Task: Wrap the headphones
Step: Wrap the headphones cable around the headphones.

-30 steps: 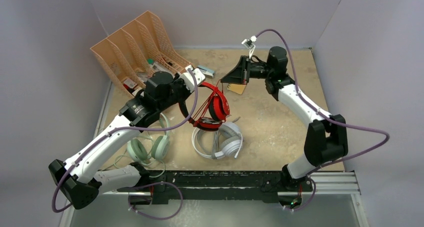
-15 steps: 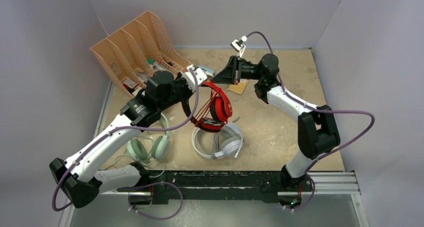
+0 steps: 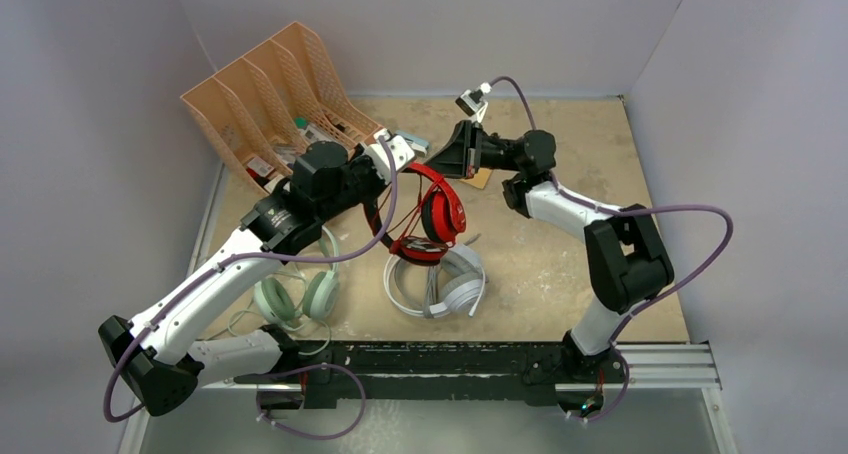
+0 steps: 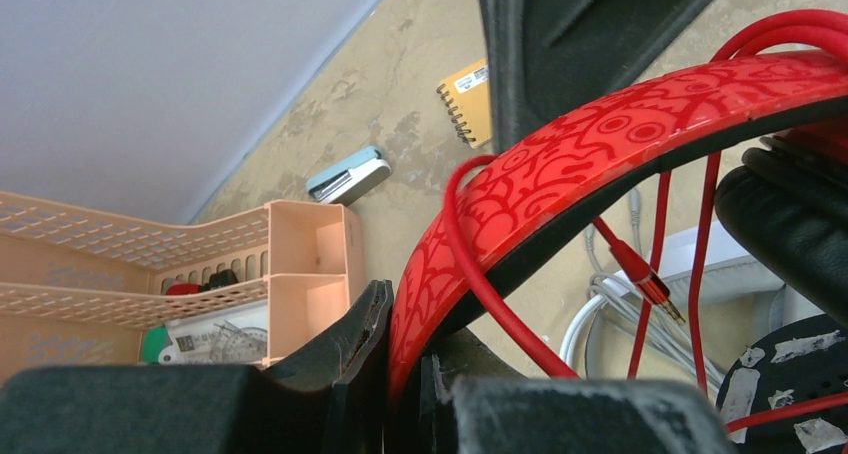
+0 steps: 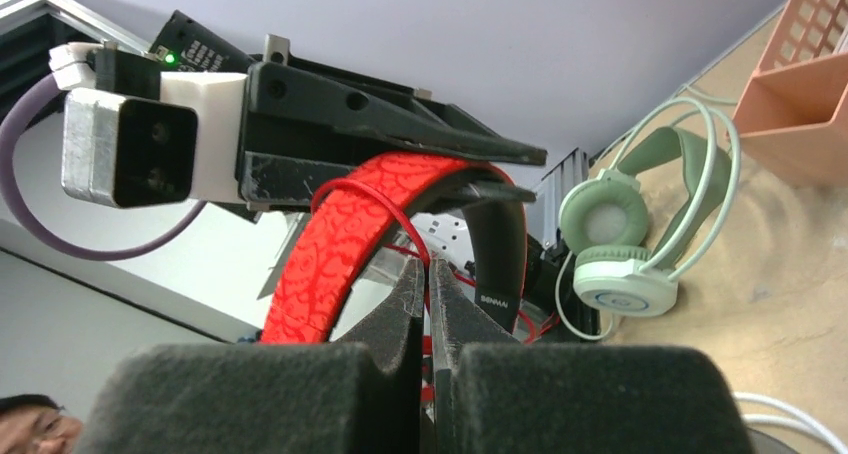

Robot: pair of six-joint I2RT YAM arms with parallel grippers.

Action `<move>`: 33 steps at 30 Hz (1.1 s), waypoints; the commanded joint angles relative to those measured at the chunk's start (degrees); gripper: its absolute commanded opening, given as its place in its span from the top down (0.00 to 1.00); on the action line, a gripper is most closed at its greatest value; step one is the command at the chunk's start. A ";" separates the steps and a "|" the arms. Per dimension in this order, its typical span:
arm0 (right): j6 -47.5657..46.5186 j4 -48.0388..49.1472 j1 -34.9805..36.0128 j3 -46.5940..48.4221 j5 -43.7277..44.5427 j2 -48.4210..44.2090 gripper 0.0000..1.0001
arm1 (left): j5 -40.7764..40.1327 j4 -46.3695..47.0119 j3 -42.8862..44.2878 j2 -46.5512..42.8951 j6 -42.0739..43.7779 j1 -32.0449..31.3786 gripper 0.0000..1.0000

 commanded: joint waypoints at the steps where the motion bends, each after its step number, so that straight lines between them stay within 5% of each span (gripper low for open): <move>1: 1.78 6.11 0.33 -2.37 0.20 -2.42 1.00 | -1.66 3.27 4.04 -2.04 -0.89 -0.41 1.00; 7: -12.34 -8.57 -3.40 -3.36 -2.00 -7.00 1.00 | -1.74 0.53 4.01 -1.79 -3.43 -0.41 1.00; 12: -36.00 -35.21 -9.94 -1.83 0.02 -15.45 1.00 | -3.86 -4.84 1.66 -2.87 -7.08 -0.43 1.00; 18: -63.20 -69.80 -10.66 11.97 8.28 -19.86 1.00 | -5.98 -7.97 -0.99 -2.14 -11.51 -0.39 1.00; 33: -84.23 -98.05 -11.00 28.26 24.29 -18.84 0.97 | -8.32 -8.34 -1.99 2.13 -27.61 -0.23 1.00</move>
